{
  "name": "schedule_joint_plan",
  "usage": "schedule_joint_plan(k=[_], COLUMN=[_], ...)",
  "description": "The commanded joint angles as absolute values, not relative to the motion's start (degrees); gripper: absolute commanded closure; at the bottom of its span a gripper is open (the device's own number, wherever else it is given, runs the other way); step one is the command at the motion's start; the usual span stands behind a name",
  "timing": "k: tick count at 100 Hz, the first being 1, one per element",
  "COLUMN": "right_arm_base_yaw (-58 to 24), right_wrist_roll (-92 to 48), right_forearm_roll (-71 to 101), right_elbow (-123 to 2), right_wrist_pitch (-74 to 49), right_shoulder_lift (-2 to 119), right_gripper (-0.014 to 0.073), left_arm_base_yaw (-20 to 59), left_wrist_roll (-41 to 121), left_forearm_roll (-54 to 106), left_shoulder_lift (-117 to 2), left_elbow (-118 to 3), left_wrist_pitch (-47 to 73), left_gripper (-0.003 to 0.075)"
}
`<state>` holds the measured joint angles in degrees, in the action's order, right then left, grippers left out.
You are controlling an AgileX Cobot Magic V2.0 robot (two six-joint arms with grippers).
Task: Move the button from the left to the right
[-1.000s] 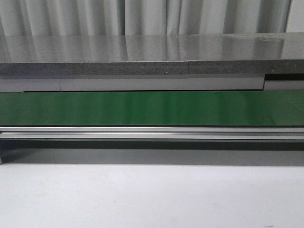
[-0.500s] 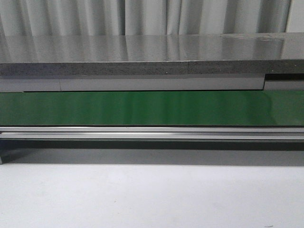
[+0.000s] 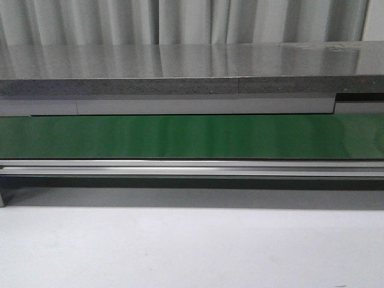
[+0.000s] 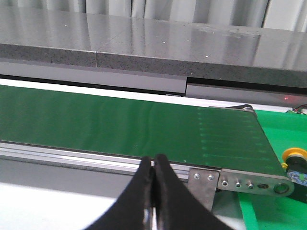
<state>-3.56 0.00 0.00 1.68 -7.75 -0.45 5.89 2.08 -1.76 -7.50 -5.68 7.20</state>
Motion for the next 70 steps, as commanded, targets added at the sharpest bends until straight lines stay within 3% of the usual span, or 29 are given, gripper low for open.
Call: schedule_joint_plan(k=[1,20,70], right_arm_base_yaw=[-3.53,-3.53,-3.53], right_wrist_roll=[0.0,0.0,0.0], right_forearm_roll=[-0.7,-0.7,-0.7], right_elbow=[1.68,1.68,1.68], right_wrist_pitch=[-2.6,-2.6,-2.6], right_shoulder_lift=[-1.48,-1.48,-1.48], right_gripper=[0.0715,0.0715,0.0715], left_arm_base_yaw=[5.76,5.76,5.76], left_wrist_roll=[-0.95,-1.06,-1.96], left_forearm_roll=[-3.26,-3.26,-3.56], left_shoulder_lift=[-4.73,2.46,2.32], left_elbow=[-5.44,-0.46,2.13], left_wrist_pitch=[2.21,2.21,1.91], left_gripper=[0.0715,0.0715,0.0715])
